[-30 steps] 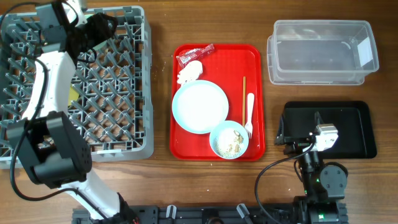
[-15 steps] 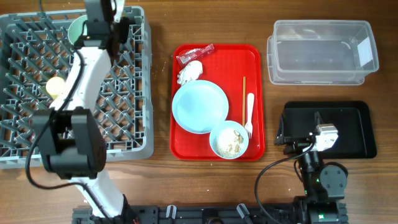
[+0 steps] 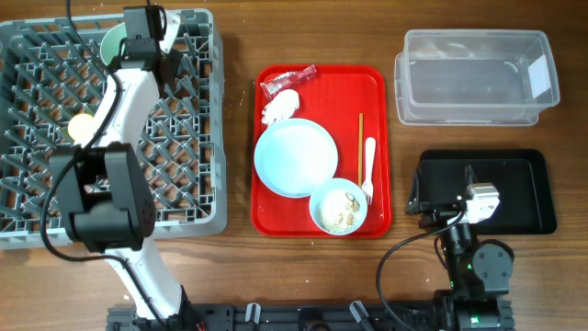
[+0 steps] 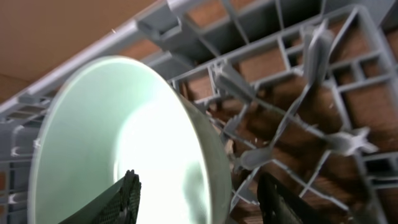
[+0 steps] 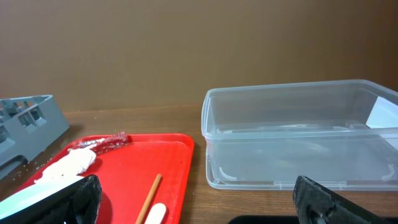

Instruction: Sort waste into correct bins and load items into the dishwasher rack

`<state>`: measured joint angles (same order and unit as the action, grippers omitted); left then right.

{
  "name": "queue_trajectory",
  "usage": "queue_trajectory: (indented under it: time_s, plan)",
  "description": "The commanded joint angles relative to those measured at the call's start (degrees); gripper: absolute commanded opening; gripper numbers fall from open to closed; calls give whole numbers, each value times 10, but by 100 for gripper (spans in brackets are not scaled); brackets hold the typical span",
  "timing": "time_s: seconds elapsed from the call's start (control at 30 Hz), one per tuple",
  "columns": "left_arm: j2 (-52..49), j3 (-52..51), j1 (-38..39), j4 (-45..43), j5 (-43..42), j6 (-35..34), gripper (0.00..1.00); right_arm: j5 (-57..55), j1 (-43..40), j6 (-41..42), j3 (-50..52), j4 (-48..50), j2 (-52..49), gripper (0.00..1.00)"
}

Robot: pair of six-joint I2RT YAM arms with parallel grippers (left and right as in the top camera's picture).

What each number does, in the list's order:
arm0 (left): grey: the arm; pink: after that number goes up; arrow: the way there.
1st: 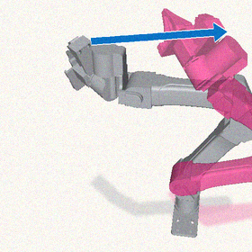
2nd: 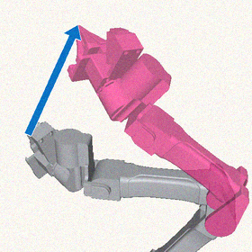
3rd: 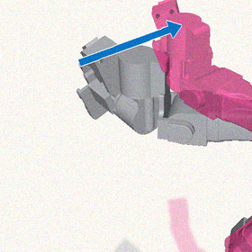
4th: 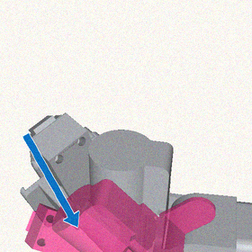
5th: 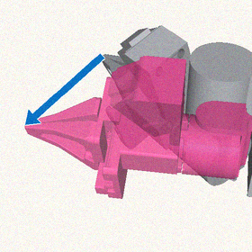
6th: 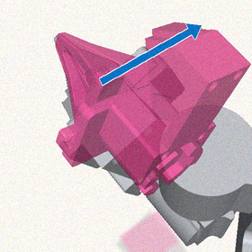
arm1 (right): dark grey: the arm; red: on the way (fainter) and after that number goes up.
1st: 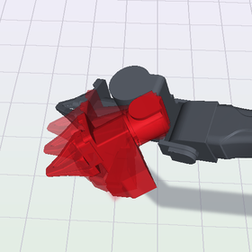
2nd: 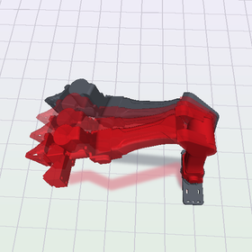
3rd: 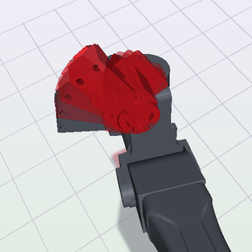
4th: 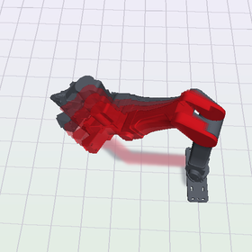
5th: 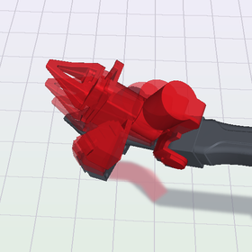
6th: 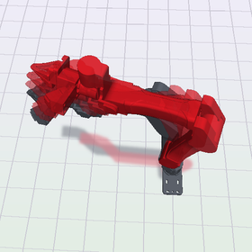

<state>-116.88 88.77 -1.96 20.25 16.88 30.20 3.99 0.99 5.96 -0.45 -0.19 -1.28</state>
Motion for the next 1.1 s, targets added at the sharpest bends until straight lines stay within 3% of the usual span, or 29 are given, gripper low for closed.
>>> queue_trajectory:
  time_s: [0.0, 0.17, 0.53, 0.63, 0.8, 1.07]
  plan:
    - [-21, 0, -2, -11, 6, 26, 37, -6, 3, 2, 0, 1, 3, 100]
    - [-19, 0, -2, -29, 55, 24, 4, -6, 3, 2, 0, 1, 3, 100]
    - [1, 0, 25, -75, 188, -2, 4, -6, 3, 2, 0, 1, 3, 100]
    - [12, 0, 27, -76, 216, -83, 4, -6, 3, 2, 0, 1, 3, 100]
    - [66, 0, 9, -9, -38, -294, 4, -6, 3, 2, 0, 1, 3, 100]
    - [92, 0, -69, -45, -309, -492, 4, -6, 3, 2, 0, 1, 3, 100]
